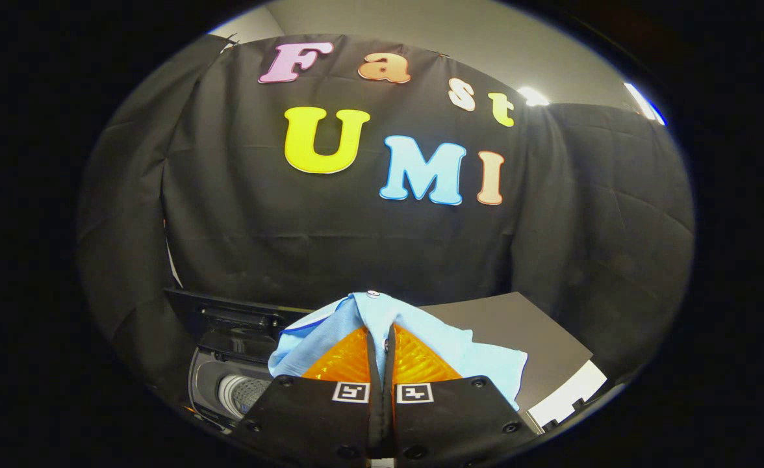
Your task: Put the clothes into the washing machine and then close the washing machine lid.
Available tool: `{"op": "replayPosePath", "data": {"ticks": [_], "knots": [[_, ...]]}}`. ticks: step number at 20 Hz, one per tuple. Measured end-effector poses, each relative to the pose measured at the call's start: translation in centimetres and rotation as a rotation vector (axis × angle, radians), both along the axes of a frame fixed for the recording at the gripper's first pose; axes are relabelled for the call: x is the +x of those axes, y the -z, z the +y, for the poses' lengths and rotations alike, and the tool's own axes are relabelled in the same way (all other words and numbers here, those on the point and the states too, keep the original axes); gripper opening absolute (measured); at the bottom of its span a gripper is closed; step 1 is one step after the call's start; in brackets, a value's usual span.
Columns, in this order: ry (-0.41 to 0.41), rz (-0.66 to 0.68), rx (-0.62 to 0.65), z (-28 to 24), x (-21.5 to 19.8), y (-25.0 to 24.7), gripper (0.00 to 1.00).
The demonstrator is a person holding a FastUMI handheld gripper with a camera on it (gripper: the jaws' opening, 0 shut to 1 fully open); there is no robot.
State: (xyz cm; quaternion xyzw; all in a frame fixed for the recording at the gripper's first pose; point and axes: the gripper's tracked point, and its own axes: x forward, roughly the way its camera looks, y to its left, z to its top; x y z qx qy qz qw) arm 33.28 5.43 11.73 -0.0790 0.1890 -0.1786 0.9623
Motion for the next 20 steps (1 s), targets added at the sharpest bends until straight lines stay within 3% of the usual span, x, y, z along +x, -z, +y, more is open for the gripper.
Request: {"op": "replayPosePath", "data": {"ticks": [12, 20], "knots": [[-0.062, 0.001, 0.001, 11.3, 1.8, 1.9, 0.01], [-0.038, 0.044, 0.040, 15.2, 2.0, 6.2, 0.01]]}}
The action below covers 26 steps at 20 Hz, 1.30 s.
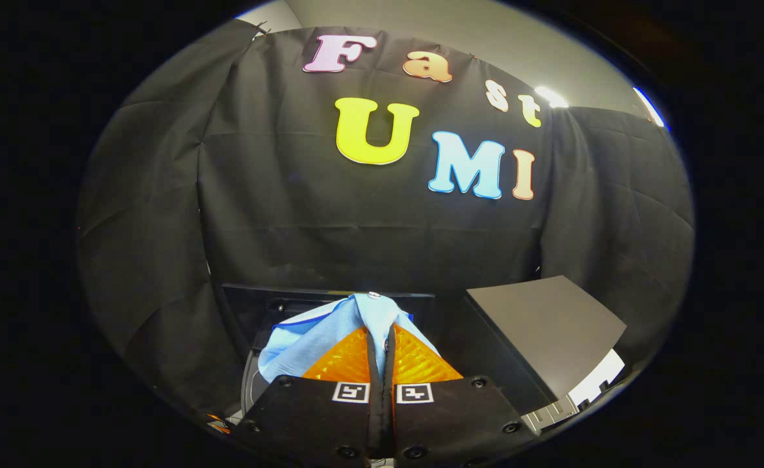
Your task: Put the clothes into the washing machine and then close the washing machine lid.
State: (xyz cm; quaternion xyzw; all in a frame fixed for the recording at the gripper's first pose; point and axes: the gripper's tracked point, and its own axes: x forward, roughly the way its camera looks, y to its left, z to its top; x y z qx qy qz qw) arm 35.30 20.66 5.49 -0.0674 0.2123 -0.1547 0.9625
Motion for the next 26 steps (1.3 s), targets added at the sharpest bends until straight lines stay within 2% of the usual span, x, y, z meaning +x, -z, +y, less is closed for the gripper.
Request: {"op": "replayPosePath", "data": {"ticks": [10, 26], "knots": [[-0.004, 0.087, 0.064, 2.7, 1.5, 9.6, 0.01], [0.003, 0.288, 0.132, 2.6, 2.0, 22.8, 0.02]]}}
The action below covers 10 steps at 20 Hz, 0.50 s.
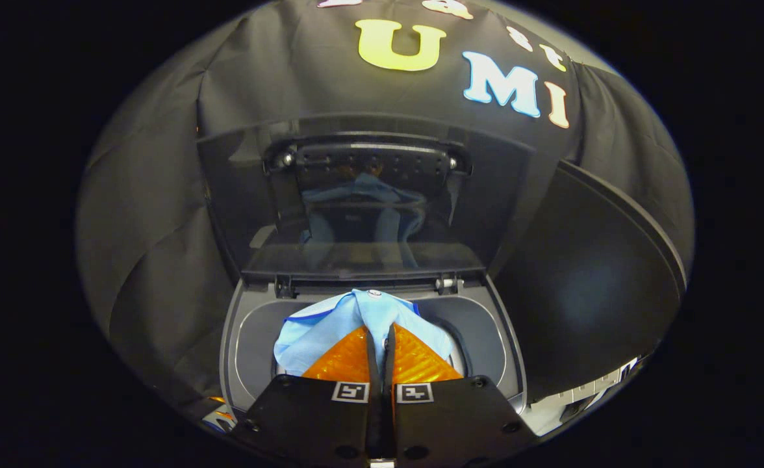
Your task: Put the clothes into the washing machine and then close the washing machine lid.
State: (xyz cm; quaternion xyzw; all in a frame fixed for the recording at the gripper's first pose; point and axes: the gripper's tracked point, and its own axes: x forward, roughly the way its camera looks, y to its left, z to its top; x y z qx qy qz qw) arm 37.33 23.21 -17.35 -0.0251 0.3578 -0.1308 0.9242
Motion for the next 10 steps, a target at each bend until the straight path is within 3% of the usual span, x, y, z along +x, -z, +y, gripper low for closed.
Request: {"op": "replayPosePath", "data": {"ticks": [10], "knots": [[-0.005, 0.125, 0.035, -0.7, -0.8, 4.4, 0.02]]}}
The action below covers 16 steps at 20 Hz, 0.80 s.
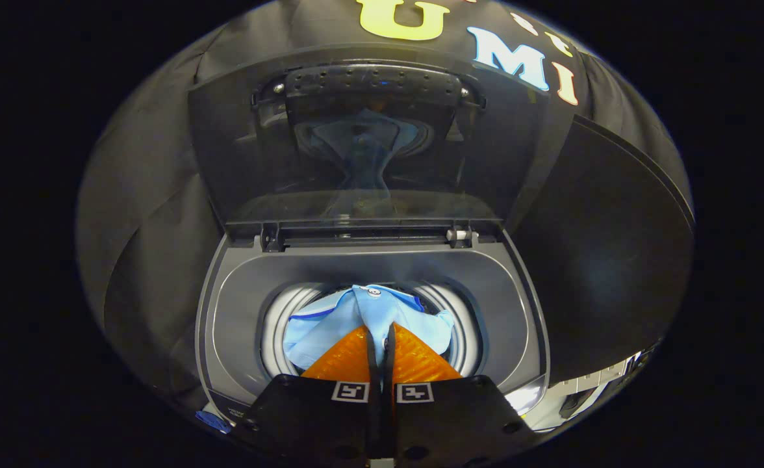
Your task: Put the clothes into the washing machine and then close the washing machine lid.
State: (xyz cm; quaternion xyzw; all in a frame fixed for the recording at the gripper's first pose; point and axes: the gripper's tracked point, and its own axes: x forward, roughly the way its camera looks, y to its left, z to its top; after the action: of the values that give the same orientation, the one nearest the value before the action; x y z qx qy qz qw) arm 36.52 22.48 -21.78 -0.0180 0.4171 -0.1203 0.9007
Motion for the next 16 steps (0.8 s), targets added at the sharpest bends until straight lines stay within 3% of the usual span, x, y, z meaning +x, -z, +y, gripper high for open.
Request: {"op": "replayPosePath", "data": {"ticks": [2, 9, 16], "knots": [[0.016, 0.042, -0.016, -0.8, -0.8, 0.5, 0.05], [-0.020, -0.041, 0.060, 0.4, -0.6, -1.1, 0.96], [-0.035, -0.167, 0.007, 0.6, -0.3, -6.1, 0.97]]}}
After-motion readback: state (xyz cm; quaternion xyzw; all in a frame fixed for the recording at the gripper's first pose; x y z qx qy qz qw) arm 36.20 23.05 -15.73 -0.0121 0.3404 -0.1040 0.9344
